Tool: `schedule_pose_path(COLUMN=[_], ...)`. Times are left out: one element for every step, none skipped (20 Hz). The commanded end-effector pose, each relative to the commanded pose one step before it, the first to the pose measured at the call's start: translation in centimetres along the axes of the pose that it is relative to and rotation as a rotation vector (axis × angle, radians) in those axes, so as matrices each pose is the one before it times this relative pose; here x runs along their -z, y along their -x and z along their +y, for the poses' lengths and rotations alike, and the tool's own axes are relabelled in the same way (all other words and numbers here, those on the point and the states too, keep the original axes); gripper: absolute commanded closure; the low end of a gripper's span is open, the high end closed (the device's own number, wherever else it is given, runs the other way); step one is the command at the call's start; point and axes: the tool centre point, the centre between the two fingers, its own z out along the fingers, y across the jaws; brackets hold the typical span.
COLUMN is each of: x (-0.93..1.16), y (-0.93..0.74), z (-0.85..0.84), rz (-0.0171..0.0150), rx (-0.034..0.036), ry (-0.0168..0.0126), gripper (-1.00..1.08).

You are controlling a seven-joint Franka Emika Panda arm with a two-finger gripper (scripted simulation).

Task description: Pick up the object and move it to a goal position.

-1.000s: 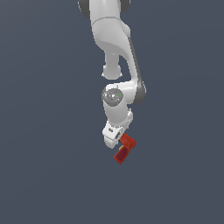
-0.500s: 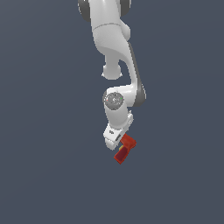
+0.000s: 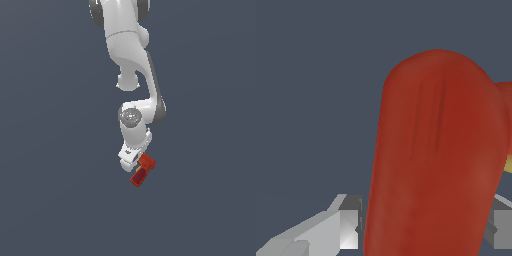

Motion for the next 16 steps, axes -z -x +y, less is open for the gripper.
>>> schedule_pose_path(x=[-0.098,0.000,0.000,0.000,0.085,0.028,0.085,0.142,0.198,0.254,0.309,0.363,0.417,0.470,0.521,0.572], y=[-0.021,0.000,0.000,0.000,0.016,-0.013,-0.039,-0.064,-0.090,-0.116,-0.141,-0.166,-0.191,-0.216,-0.240,-0.264], z=[-0.062,0.000,0.000,0.000,0.058,0.006,0.018,0.030,0.042,0.054,0.067,0.079,0.091,0.103,0.115,0.127], rz=[-0.00012,0.00000,0.00000,0.00000,0.00009,0.00000,0.00000,0.00000,0.00000,0.00000,0.00000,0.00000,0.00000,0.00000,0.00000,0.00000], rx=[0.00036,0.00000,0.00000,0.00000,-0.00008,0.00000,0.00000,0.00000,0.00000,0.00000,0.00000,0.00000,0.00000,0.00000,0.00000,0.00000], ry=[-0.00120,0.00000,0.00000,0.00000,0.00119,0.00000,0.00000,0.00000,0.00000,0.00000,0.00000,0.00000,0.00000,0.00000,0.00000,0.00000], gripper=[1.08,1.08,1.08,1.08,1.08,1.08,1.08,1.08,1.08,1.08,1.08,1.08,1.08,1.08,1.08,1.08])
